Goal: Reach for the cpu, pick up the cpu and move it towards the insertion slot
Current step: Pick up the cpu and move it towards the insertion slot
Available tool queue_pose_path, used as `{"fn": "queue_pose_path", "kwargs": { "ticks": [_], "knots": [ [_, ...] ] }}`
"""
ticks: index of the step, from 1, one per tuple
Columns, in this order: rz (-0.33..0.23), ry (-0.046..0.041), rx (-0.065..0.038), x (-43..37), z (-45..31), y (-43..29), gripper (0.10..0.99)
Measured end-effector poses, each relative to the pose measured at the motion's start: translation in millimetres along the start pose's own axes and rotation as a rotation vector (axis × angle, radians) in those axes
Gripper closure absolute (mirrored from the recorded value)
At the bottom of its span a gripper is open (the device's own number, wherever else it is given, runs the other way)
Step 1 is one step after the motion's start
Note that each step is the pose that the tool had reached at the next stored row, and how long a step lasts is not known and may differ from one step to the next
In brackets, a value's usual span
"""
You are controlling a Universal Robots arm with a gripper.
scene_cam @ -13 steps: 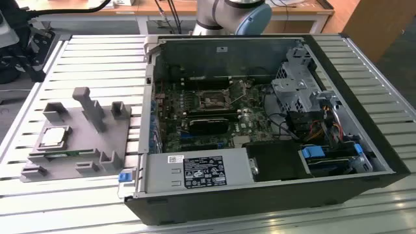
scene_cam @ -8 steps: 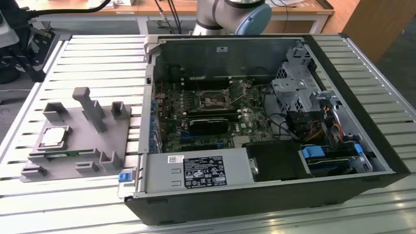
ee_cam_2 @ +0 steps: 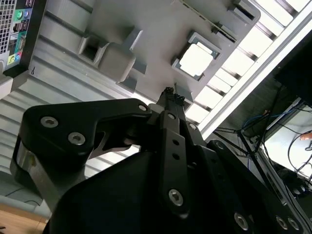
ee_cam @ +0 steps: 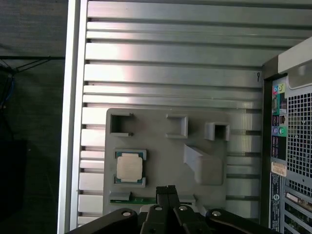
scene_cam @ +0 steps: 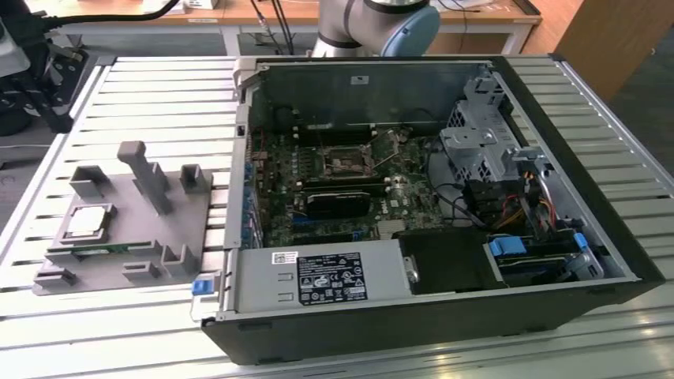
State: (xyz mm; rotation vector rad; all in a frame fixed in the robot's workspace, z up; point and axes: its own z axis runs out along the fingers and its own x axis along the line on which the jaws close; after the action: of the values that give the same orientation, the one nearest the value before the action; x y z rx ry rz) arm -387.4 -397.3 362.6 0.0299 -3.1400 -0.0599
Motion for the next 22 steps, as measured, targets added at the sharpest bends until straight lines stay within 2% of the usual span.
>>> {"fn": "queue_pose_path", "kwargs": {
  "ticks": [7,22],
  "knots": [
    [0.000,-0.0001,0.000,9.1,0.2,0.1,0.980],
    [0.000,-0.0001,0.000,10.9,4.0,-0.2,0.980]
  ]
}}
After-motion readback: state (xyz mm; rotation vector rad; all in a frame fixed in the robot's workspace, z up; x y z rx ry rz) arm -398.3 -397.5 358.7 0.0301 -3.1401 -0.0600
